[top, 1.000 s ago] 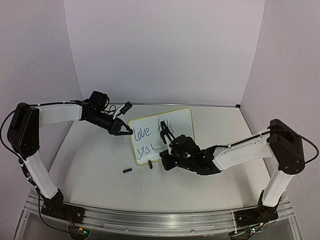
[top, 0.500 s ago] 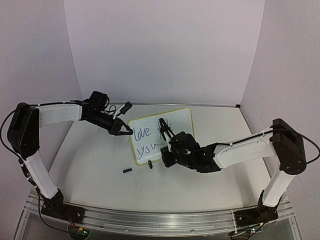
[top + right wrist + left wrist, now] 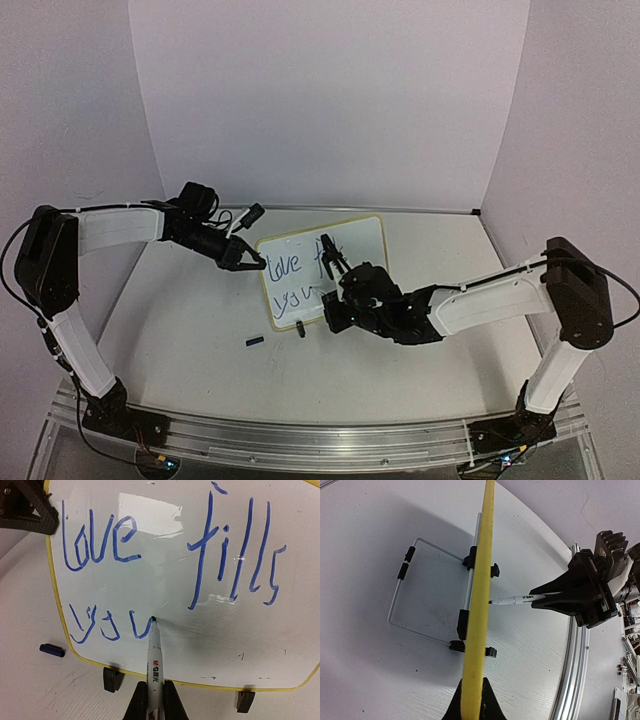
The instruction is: Write a sentence on the whiteboard
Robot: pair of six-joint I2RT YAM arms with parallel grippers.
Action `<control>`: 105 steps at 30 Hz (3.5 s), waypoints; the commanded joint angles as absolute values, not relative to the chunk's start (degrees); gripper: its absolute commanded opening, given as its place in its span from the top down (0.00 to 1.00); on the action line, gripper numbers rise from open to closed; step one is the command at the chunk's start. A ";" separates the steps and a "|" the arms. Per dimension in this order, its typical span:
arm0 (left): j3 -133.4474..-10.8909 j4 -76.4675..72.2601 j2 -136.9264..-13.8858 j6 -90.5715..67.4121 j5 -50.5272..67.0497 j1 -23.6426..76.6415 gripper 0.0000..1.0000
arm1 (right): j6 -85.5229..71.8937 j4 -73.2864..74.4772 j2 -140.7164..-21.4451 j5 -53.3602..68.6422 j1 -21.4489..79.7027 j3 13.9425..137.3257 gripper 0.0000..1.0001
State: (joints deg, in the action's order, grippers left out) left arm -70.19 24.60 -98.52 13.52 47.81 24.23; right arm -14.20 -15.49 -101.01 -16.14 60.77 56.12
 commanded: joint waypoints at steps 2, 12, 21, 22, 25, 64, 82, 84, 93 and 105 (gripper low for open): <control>-71.98 26.89 -97.90 16.55 42.90 24.53 1.00 | -16.67 -16.65 -101.29 -15.20 60.64 54.69 1.00; -72.03 26.89 -97.99 16.53 42.90 24.59 1.00 | -17.42 -16.79 -101.86 -14.48 60.56 54.18 1.00; -72.04 26.98 -97.91 16.53 42.94 24.61 1.00 | -17.81 -16.05 -100.19 -16.14 60.56 52.38 1.00; -72.00 26.98 -97.87 16.57 42.95 24.61 1.00 | -17.69 -16.01 -100.02 -16.30 60.60 52.38 1.00; -71.98 26.98 -97.75 16.54 42.90 24.62 1.00 | -17.20 -15.91 -98.66 -16.59 60.56 52.47 1.00; -72.07 26.98 -97.71 16.52 42.85 24.70 1.00 | -17.04 -15.47 -99.77 -17.48 60.43 53.27 1.00; -72.07 26.98 -97.87 16.52 42.71 24.70 1.00 | -16.90 -14.85 -98.99 -15.57 60.57 53.73 1.00; -72.10 26.98 -97.90 16.52 42.71 24.72 1.00 | -16.32 -14.55 -98.84 -16.03 60.60 54.50 1.00; -72.07 27.07 -97.73 16.57 42.63 24.71 1.00 | -14.28 -13.15 -99.05 -18.69 60.59 56.82 1.00; -72.07 27.19 -97.76 16.66 42.36 24.89 1.00 | -15.33 -12.25 -99.81 -21.01 60.55 56.66 1.00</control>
